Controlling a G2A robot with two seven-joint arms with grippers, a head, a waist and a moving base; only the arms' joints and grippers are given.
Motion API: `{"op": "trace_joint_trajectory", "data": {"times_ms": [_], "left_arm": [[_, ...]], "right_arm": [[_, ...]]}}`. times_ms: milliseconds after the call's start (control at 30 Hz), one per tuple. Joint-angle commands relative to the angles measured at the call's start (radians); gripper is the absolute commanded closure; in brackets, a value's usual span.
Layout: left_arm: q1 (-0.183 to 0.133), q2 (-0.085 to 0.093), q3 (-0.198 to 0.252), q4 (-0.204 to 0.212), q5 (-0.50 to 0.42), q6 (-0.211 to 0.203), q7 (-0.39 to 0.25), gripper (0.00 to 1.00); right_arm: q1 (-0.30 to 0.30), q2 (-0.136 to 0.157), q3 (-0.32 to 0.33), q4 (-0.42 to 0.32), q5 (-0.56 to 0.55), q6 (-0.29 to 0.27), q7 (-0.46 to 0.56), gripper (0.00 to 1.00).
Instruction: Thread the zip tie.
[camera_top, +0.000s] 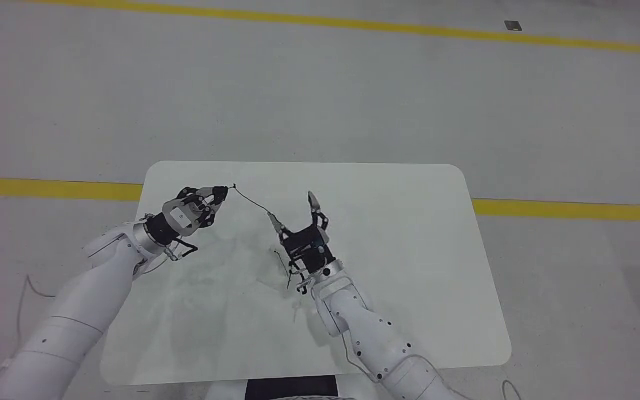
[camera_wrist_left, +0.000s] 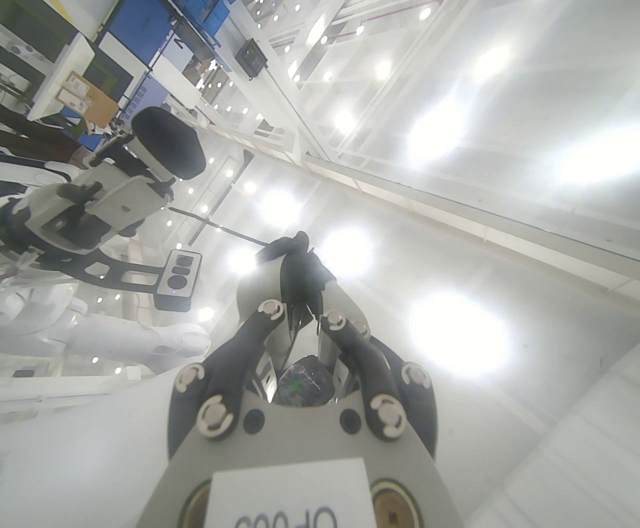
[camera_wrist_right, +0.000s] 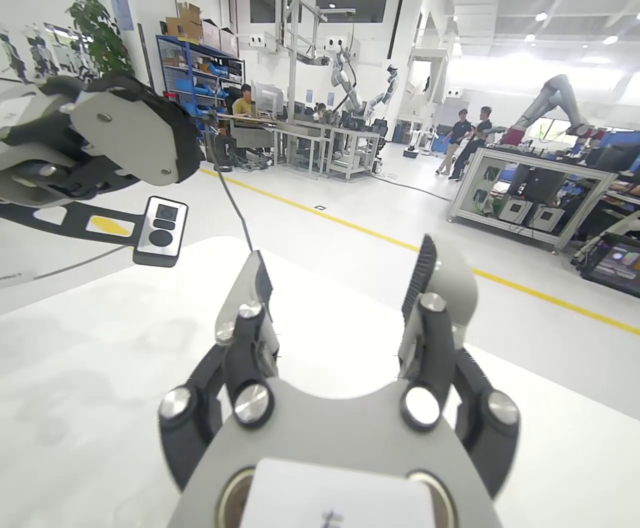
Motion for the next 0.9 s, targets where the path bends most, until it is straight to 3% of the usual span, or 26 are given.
{"op": "trace_joint_trajectory", "data": {"times_ms": [0, 167, 333, 400, 767, 867], "left_arm": [[0.000, 0.000, 0.000, 0.000, 0.000, 0.000, 0.000, 1.00], [0.000, 0.000, 0.000, 0.000, 0.000, 0.000, 0.000, 1.00], [0.000, 0.000, 0.000, 0.000, 0.000, 0.000, 0.000, 1.00], [0.000, 0.000, 0.000, 0.000, 0.000, 0.000, 0.000, 1.00], [0.000, 0.000, 0.000, 0.000, 0.000, 0.000, 0.000, 1.00], [0.006, -0.002, 0.009, -0.021, -0.012, 0.000, -0.001, 1.00]], "right_arm": [[-0.012, 0.001, 0.030, -0.023, 0.096, -0.051, 0.006, 0.00], [-0.047, 0.014, 0.149, -0.081, 0.367, -0.226, 0.038, 0.00], [-0.068, 0.021, 0.214, -0.114, 0.570, -0.335, 0.174, 0.00], [-0.079, 0.016, 0.226, -0.133, 0.739, -0.387, 0.222, 0.00], [-0.082, 0.016, 0.237, -0.137, 0.760, -0.370, 0.231, 0.00], [-0.094, 0.012, 0.272, -0.146, 0.927, -0.373, 0.245, 0.00]]}}
